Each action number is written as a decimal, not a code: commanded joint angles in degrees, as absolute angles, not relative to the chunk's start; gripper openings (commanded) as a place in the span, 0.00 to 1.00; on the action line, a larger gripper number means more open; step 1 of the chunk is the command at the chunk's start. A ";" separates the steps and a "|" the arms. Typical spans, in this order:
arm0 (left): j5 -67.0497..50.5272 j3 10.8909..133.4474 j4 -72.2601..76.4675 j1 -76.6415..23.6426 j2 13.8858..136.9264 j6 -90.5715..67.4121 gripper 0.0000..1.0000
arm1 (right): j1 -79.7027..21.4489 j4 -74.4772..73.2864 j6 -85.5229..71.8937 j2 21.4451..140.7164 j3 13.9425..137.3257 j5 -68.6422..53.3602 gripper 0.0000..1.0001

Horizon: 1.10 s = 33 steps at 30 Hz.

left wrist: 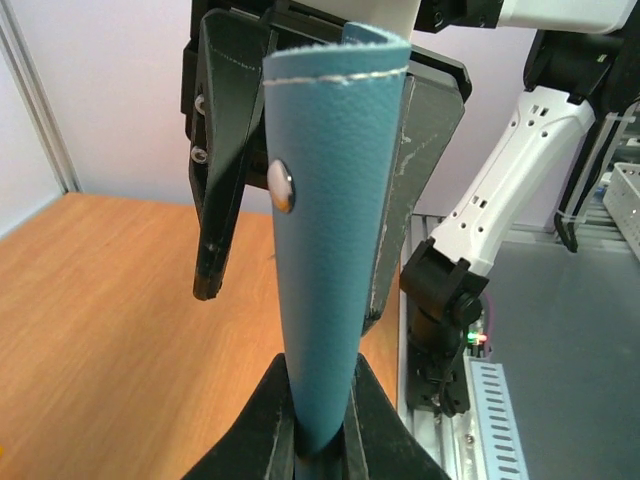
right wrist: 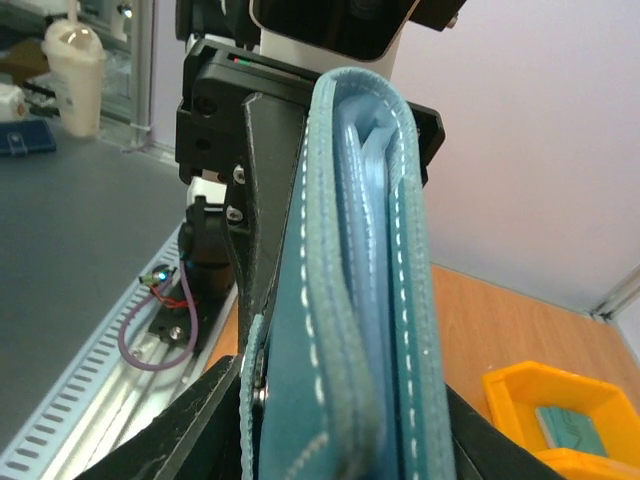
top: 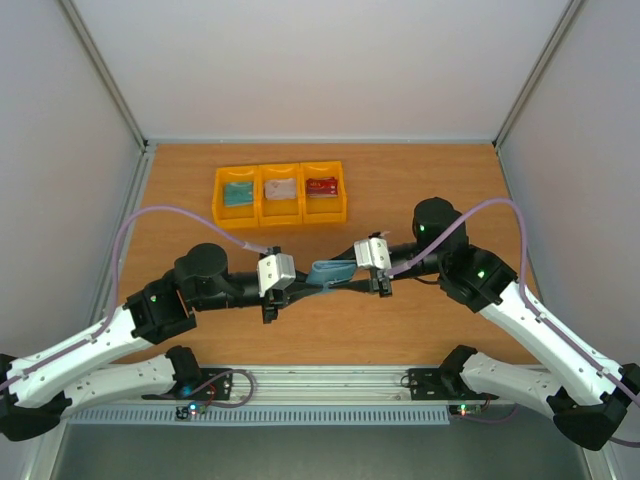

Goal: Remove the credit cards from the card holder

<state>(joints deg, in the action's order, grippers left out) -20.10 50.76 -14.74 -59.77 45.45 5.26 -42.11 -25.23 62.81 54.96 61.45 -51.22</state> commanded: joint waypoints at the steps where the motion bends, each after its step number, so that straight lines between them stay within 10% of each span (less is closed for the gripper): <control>1: -22.40 51.61 -13.18 -60.08 45.07 1.01 0.00 | -42.19 -23.33 58.60 54.59 61.43 -53.38 0.41; 17: -20.92 50.89 -13.31 -60.03 45.17 2.30 0.00 | -39.40 -25.21 57.17 53.03 60.90 -53.50 0.34; 33: -20.02 51.20 -10.72 -58.62 46.71 -12.46 0.00 | -40.26 -14.31 42.82 56.96 58.35 -46.86 0.51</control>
